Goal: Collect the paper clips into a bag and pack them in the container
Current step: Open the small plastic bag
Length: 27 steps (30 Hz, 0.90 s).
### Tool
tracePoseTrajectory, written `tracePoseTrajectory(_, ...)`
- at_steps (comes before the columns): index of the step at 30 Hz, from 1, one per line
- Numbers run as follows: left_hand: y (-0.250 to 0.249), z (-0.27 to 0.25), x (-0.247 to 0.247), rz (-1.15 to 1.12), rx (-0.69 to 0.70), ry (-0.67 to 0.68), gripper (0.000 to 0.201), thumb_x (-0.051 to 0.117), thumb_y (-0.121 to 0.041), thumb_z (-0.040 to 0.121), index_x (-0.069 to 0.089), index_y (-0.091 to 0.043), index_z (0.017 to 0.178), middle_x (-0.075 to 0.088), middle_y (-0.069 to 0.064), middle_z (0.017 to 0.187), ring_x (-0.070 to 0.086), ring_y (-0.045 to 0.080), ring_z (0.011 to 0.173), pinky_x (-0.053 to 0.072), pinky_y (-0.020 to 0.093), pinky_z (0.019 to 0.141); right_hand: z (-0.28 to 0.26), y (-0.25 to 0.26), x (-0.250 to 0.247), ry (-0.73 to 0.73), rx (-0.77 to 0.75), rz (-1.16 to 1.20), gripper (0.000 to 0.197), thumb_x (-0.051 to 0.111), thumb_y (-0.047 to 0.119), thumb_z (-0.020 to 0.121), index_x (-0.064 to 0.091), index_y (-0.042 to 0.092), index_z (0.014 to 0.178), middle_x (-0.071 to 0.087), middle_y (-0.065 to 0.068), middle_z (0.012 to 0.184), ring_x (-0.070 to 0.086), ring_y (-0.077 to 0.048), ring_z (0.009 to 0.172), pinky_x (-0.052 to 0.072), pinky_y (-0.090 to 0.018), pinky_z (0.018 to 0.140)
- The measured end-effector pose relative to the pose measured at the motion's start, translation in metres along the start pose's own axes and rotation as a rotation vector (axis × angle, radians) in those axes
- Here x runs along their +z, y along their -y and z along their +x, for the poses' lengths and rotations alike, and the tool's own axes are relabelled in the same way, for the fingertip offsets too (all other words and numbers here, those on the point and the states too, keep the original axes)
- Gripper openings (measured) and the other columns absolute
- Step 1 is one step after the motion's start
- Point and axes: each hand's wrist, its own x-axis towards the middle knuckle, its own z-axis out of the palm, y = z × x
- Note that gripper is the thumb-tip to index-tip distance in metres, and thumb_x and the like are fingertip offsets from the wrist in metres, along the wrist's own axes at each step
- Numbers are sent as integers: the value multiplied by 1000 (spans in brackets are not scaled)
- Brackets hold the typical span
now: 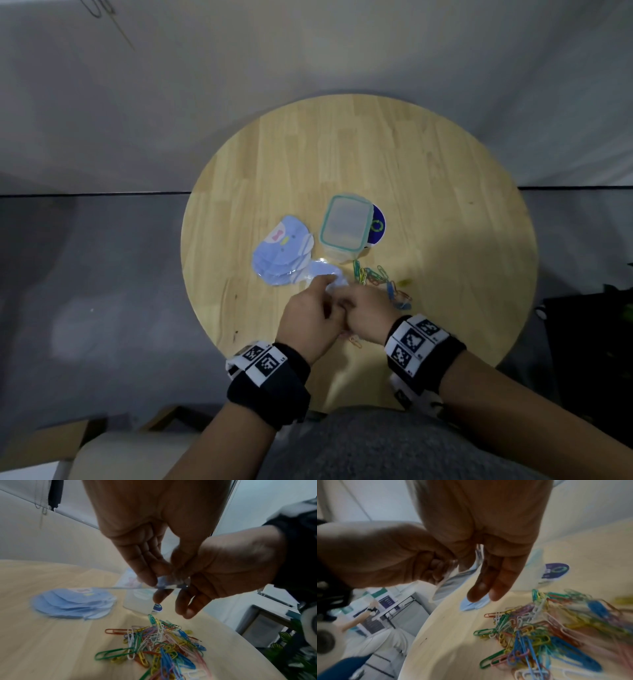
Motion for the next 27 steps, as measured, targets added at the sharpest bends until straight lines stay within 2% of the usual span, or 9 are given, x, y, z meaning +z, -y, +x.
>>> tracePoseTrajectory(4,12,-2,-4,237,174,66,89,66,-67,56,43,-29,134,46,3,128,46,23,115,41,38,96,-2,-8,-16,-58,34,260,43,41,-12,85,75,11,97,72,-6,95,69,-12,83,56,-24,75)
tracePoseTrajectory(7,19,5,-9,472,219,221,122,64,-76,46,8,-35,146,9,-4,155,4,21,143,7,49,113,-7,-11,-21,77,-97,191,44,41,-15,85,73,10,101,70,2,103,63,10,86,45,-4,77)
tracePoseTrajectory(10,21,10,-5,414,220,274,109,69,-66,47,21,-32,139,33,-7,141,23,20,136,15,58,112,-5,-16,-16,174,-160,66,49,45,-12,84,72,24,104,71,3,108,66,-9,97,53,-27,89)
tracePoseTrajectory(12,25,8,0,298,263,210,82,62,-59,52,35,-30,123,51,-4,113,50,23,106,42,46,94,-5,-18,-14,217,-113,89,45,47,-8,86,72,24,106,72,5,92,66,-3,76,56,-32,74)
tracePoseTrajectory(14,29,5,4,225,247,190,72,58,-57,54,43,-22,115,53,-1,101,52,23,88,43,28,80,-6,-23,-11,175,-65,162,26,58,7,88,72,19,106,70,4,89,65,-4,77,56,-33,75)
tracePoseTrajectory(16,31,1,8,234,232,238,82,64,-60,51,45,-18,118,50,-1,107,48,21,95,36,21,81,-8,-27,-10,97,-62,173,21,69,22,82,74,20,102,70,6,92,65,-11,91,53,-34,87)
tracePoseTrajectory(19,28,-5,15,225,209,325,101,75,-68,45,39,-19,125,45,-3,115,41,15,101,34,26,90,-8,-30,-9,70,-79,-41,15,68,16,78,76,14,91,64,6,82,60,-15,90,50,-31,85)
tracePoseTrajectory(22,24,-4,21,194,175,299,91,73,-64,47,42,-21,121,47,-4,111,43,17,98,39,32,91,-3,-33,-5,131,-148,-59,19,59,0,77,75,7,84,66,-13,108,59,-27,104,48,-37,93)
tracePoseTrajectory(27,21,0,22,147,145,299,82,73,-61,47,42,-20,111,43,-6,103,43,17,94,39,30,86,10,-46,1,153,-162,-191,34,53,-4,78,74,16,94,57,-10,120,48,-33,115,38,-46,102)
